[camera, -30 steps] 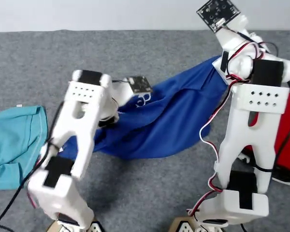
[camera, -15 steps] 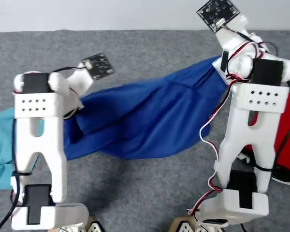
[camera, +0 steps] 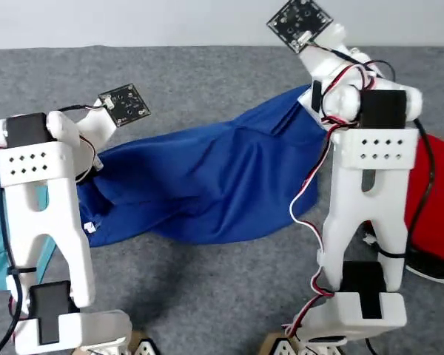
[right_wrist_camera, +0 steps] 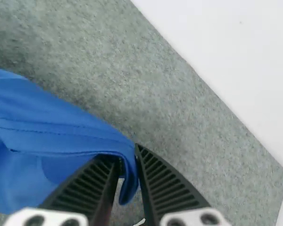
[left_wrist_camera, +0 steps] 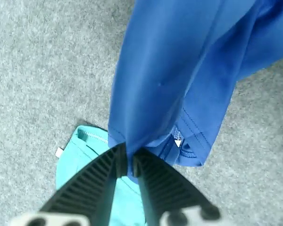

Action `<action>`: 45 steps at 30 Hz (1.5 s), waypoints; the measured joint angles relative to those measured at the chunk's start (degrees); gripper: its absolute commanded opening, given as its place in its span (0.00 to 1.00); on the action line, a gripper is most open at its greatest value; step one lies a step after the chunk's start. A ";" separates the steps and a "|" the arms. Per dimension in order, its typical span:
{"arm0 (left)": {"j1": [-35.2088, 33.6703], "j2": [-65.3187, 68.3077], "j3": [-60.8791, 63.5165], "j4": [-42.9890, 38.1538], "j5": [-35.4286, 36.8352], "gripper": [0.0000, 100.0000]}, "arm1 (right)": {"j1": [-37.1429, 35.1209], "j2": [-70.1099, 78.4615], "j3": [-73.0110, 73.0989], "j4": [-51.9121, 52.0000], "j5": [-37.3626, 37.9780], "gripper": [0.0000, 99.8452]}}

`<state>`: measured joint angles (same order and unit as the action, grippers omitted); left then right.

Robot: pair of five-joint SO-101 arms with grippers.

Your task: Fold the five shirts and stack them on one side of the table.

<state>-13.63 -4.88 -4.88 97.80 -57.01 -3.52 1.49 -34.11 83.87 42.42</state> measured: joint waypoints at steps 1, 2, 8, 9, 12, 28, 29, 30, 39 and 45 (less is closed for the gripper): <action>0.00 0.00 0.00 0.26 -0.26 0.01 | -0.18 0.00 0.00 0.00 0.00 0.01; 0.00 0.00 0.00 0.70 -0.88 0.01 | -0.26 0.00 0.00 0.00 0.00 0.01; 0.00 3.60 0.53 1.05 -3.60 0.01 | -0.62 1.58 0.00 0.00 0.00 0.01; 0.00 5.45 0.53 0.53 -3.69 0.01 | -0.79 2.55 0.00 0.00 0.00 0.01; 0.00 12.40 0.53 -3.34 -3.69 0.01 | -0.79 5.45 0.00 0.00 0.00 0.01; 0.00 27.34 -15.82 -1.23 -3.69 0.19 | -1.67 9.41 0.00 0.00 0.00 0.01; 0.00 27.34 -17.14 -0.09 -3.69 0.19 | -1.67 9.41 0.00 0.00 0.00 0.01; 0.18 27.43 -17.85 0.35 -3.78 0.19 | -1.67 9.41 0.00 -0.09 0.00 0.01; 4.04 30.68 -17.58 0.97 -5.10 0.19 | -1.67 9.41 0.00 -0.97 -0.79 0.01; 5.19 36.04 -19.87 1.14 -5.10 0.19 | -1.67 9.41 0.00 -0.62 -2.64 0.01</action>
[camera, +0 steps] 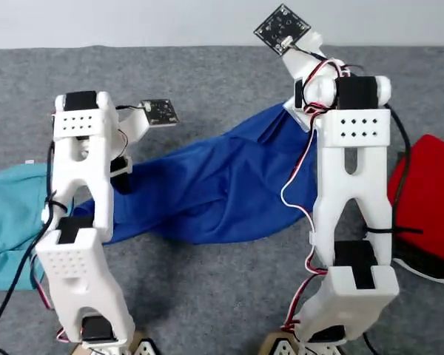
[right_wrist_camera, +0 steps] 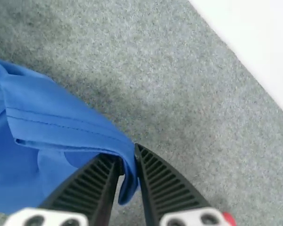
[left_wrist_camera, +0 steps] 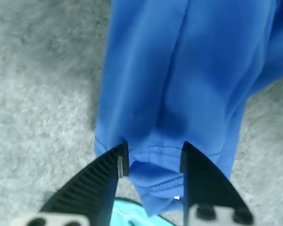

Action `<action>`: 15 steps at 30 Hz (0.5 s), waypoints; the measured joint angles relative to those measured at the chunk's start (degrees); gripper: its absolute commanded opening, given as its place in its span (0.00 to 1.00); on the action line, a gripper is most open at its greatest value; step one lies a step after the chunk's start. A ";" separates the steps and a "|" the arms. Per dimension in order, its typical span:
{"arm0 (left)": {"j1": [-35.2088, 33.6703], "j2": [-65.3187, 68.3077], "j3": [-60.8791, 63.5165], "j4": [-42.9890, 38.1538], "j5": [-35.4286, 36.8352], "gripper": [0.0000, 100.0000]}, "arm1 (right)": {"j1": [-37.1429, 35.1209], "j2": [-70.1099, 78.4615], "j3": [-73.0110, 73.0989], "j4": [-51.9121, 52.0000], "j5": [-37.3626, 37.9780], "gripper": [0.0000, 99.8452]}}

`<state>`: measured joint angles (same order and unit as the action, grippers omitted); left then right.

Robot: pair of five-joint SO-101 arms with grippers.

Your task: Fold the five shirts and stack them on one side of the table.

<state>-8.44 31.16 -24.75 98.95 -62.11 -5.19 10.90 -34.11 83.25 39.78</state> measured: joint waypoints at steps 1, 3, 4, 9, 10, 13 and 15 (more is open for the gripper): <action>0.09 0.44 -0.18 0.00 0.00 0.19 | 0.00 0.00 0.00 0.09 0.00 0.01; 0.26 0.88 -0.26 0.00 0.00 0.19 | 0.18 0.00 0.00 0.35 0.00 0.01; 0.35 0.97 -0.26 0.00 0.00 0.19 | 0.18 0.00 0.00 0.35 0.00 0.01; 0.79 1.67 -0.44 0.00 -1.23 0.19 | 0.79 0.00 0.00 0.70 0.00 0.01; 1.05 1.67 -0.44 0.00 -1.93 0.19 | 0.79 0.00 0.00 1.05 0.00 0.01; 1.67 1.67 -0.44 0.00 -2.73 0.19 | 0.97 0.00 0.00 1.85 0.00 0.01; 2.02 1.67 -0.44 0.00 -2.81 0.19 | 1.05 0.00 0.00 1.93 0.00 0.01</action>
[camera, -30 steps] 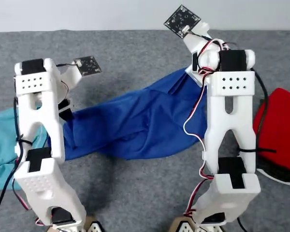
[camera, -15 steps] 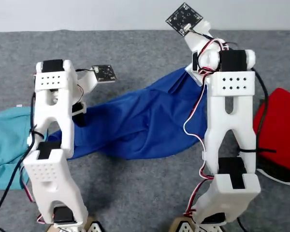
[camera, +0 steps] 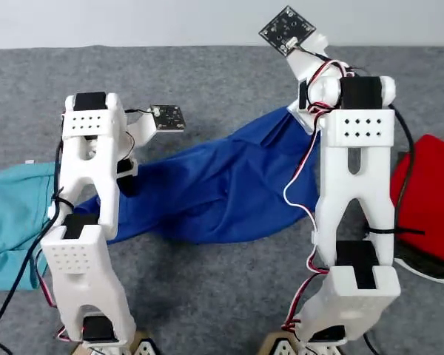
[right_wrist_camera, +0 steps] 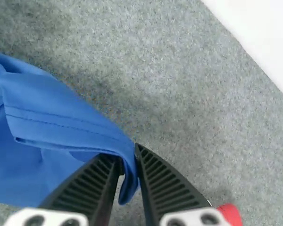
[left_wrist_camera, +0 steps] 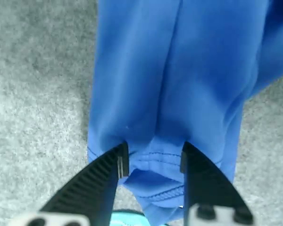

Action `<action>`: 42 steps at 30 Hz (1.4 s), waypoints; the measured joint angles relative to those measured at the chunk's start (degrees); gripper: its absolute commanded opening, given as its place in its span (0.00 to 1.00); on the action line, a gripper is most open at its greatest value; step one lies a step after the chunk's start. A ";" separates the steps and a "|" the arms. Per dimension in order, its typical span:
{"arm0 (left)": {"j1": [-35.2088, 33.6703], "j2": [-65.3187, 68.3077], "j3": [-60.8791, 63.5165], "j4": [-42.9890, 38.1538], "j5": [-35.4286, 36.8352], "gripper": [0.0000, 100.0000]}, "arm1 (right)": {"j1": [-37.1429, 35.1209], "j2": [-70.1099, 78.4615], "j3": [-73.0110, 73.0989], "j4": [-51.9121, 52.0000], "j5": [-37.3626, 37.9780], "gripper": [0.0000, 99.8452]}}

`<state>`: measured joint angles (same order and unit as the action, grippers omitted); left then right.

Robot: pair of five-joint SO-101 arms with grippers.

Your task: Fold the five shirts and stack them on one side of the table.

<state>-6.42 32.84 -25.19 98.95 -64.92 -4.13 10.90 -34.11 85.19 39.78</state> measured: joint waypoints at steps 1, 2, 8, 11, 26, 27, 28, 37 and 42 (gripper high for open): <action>0.00 0.00 0.00 0.00 -0.09 0.19 | 0.00 0.00 0.00 0.00 0.00 0.01; 0.00 0.00 0.00 0.00 -0.26 0.19 | 0.00 0.00 0.00 0.00 0.00 0.01; 0.09 2.20 0.00 -1.58 -0.44 0.19 | 0.00 0.00 0.00 0.00 0.00 0.01; 0.09 5.01 0.00 -2.90 -0.44 0.19 | 0.00 0.00 0.00 0.00 0.00 0.01; -1.05 12.75 -11.08 -0.35 -0.18 0.18 | 0.00 2.11 0.00 0.00 0.00 0.01; -1.49 12.40 -11.43 -0.18 0.44 0.18 | 0.00 2.11 0.00 0.00 0.00 0.01; -1.85 12.22 -11.43 -0.18 0.62 0.18 | 0.00 2.11 0.00 0.00 0.00 0.01; -1.76 8.00 -3.96 -0.18 -0.26 0.18 | 3.25 2.11 0.00 0.00 0.00 0.01; -1.23 8.00 -1.58 -2.99 -0.26 0.18 | 3.25 2.11 0.00 0.00 0.00 0.01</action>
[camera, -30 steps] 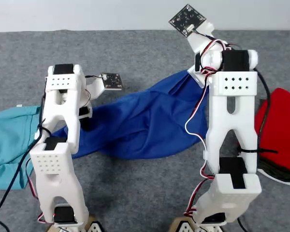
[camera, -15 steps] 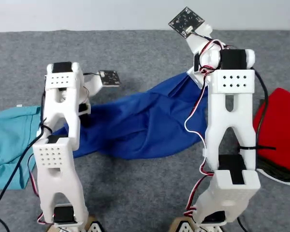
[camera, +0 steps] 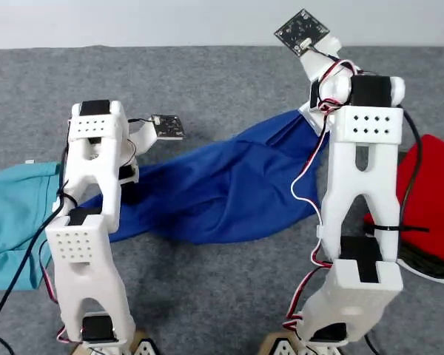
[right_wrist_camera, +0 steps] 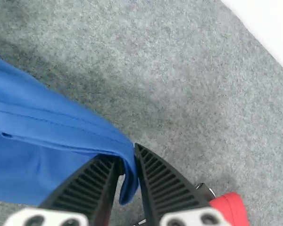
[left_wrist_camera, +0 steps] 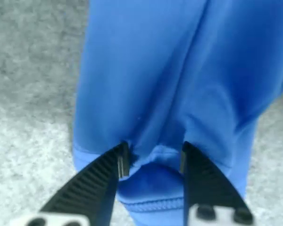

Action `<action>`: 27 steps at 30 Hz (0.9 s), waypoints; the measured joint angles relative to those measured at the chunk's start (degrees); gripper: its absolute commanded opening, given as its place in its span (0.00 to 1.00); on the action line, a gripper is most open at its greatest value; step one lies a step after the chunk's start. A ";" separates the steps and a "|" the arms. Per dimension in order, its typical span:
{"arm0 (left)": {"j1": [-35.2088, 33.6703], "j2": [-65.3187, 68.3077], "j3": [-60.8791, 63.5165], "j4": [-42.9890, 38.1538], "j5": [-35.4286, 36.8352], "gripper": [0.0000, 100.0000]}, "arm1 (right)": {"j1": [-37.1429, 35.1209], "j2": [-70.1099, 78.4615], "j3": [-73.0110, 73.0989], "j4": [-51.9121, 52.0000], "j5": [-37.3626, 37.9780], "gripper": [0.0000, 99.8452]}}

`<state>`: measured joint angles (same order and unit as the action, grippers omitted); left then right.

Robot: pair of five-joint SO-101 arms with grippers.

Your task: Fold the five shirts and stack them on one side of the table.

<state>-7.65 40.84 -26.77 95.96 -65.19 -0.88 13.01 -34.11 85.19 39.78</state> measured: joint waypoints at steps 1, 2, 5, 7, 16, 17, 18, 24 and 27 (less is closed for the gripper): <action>0.00 0.00 0.00 -0.53 0.00 0.18 | 0.00 0.00 0.00 0.00 0.00 0.01; 0.00 0.00 0.00 -0.70 0.00 0.18 | 0.00 0.00 0.00 0.00 0.00 0.01; 0.00 0.00 0.00 -0.79 0.09 0.18 | 0.00 0.00 0.00 0.00 0.00 0.01; 0.00 -0.53 -0.79 -0.53 1.05 0.18 | 0.00 0.00 0.00 0.00 0.00 0.01; 0.09 -6.51 -2.29 2.81 1.58 0.18 | 0.00 0.00 0.00 -0.18 0.00 0.01; 0.26 -6.86 -1.49 2.81 1.58 0.18 | 0.00 0.00 0.00 -0.53 0.00 0.01; 0.35 -7.03 -0.79 2.81 1.58 0.18 | 0.00 0.00 0.00 -0.70 0.00 0.01; 0.97 -5.89 0.88 2.29 1.58 0.18 | 0.00 0.00 0.00 -0.88 0.00 0.01; 0.97 -2.73 0.88 -1.23 1.58 0.18 | 0.00 0.00 0.00 -0.88 0.00 0.01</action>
<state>-6.68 38.11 -25.89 94.73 -63.60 -0.88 13.01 -34.11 84.31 39.78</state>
